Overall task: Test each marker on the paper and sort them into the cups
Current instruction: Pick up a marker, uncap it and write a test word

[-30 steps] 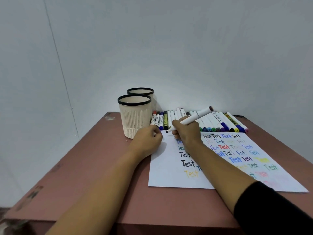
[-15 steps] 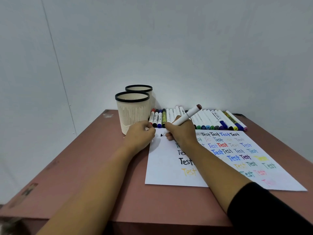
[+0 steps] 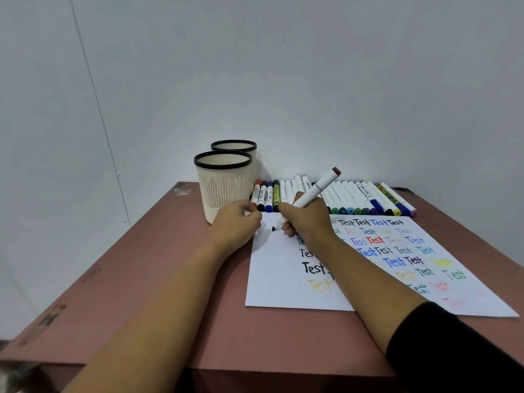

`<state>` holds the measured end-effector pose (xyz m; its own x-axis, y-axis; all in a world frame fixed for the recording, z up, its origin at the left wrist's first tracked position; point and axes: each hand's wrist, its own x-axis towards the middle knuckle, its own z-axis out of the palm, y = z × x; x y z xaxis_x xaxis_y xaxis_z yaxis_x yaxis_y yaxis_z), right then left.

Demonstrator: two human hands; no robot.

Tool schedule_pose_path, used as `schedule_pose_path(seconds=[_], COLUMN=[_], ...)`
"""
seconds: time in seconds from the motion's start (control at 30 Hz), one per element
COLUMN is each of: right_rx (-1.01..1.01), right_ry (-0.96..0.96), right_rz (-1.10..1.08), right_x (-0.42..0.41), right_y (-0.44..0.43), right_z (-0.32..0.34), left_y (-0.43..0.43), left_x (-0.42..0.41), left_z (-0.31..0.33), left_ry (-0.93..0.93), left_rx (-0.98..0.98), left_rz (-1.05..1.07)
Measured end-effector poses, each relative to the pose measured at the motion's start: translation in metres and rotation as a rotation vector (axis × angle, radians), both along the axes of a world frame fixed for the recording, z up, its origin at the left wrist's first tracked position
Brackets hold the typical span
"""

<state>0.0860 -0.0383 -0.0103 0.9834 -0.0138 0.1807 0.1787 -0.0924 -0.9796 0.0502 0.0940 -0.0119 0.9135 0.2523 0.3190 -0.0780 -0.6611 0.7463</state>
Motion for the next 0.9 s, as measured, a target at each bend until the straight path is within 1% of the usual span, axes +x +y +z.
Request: schedule_pose_path(seconds=[0.13,0.33,0.53,0.63,0.73,0.9], right_rx=[0.058,-0.011,0.007,-0.036,-0.038,-0.032], right_ry=[-0.007,-0.030,-0.017,-0.028,-0.065,-0.047], right_rz=[-0.066,-0.089,-0.054,-0.093,-0.150,-0.118], right_x=[0.0014,-0.0006,-0.0021,-0.0028,-0.0021,-0.0016], right_y=[-0.0015,0.0007,-0.0001,-0.0005,-0.0012,-0.0011], right_z=[-0.0009,-0.0009,0.0005,0.0005,-0.0005,-0.0003], left_y=[-0.0007,0.0002,0.0004,-0.0004,-0.0002,0.0009], left_x=[0.0005,-0.0007,-0.0010,-0.0011,-0.0010,0.0002], left_z=[0.0009,0.0006,0.0010,0.0011,0.0009,-0.0004], left_ry=[-0.004,-0.008,-0.010,-0.009,-0.005,-0.001], left_rx=[0.004,0.001,0.018,0.011,0.012,0.010], left_rz=[-0.009,-0.028,-0.034,-0.037,-0.035,-0.043])
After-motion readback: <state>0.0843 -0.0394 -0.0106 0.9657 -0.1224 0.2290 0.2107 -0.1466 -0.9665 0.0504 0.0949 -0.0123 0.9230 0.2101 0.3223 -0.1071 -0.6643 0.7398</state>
